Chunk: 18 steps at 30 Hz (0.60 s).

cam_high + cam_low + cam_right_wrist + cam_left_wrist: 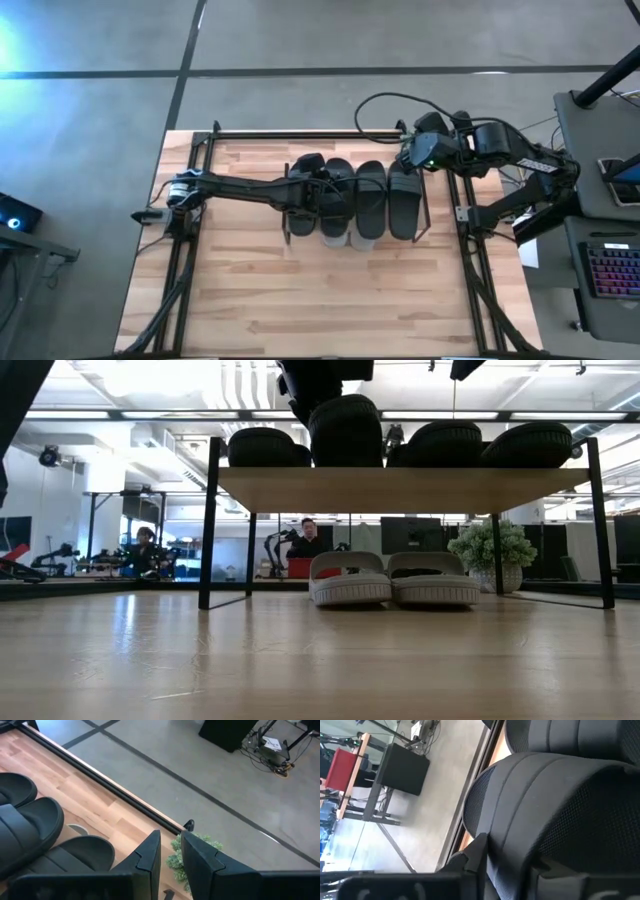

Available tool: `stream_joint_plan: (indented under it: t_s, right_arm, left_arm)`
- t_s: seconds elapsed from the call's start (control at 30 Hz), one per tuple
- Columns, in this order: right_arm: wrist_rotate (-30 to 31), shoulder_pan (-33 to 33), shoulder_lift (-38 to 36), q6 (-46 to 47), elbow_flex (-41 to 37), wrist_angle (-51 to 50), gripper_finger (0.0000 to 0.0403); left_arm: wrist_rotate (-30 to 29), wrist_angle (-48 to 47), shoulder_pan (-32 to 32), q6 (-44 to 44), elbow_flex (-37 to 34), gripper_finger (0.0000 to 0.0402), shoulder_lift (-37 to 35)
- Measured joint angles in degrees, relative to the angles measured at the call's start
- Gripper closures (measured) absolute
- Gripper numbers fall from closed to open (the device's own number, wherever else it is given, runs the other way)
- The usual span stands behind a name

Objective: Pick and place slides into the shelf
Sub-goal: Put the black slipper on the shelf

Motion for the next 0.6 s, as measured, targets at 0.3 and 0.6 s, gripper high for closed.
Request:
stream_joint_plan:
  t_s: [0.3,0.6]
  right_arm:
    - [0.00,0.00,0.00,-0.15,0.01,-0.04,0.0335]
    - [0.00,0.00,0.00,-0.63,0.01,-0.09,0.0335]
  left_arm:
    - [0.02,0.05,-0.18,0.06,0.42,0.0286,-0.19]
    - [0.43,-0.04,-0.81,0.07,0.70,0.0274,-3.04]
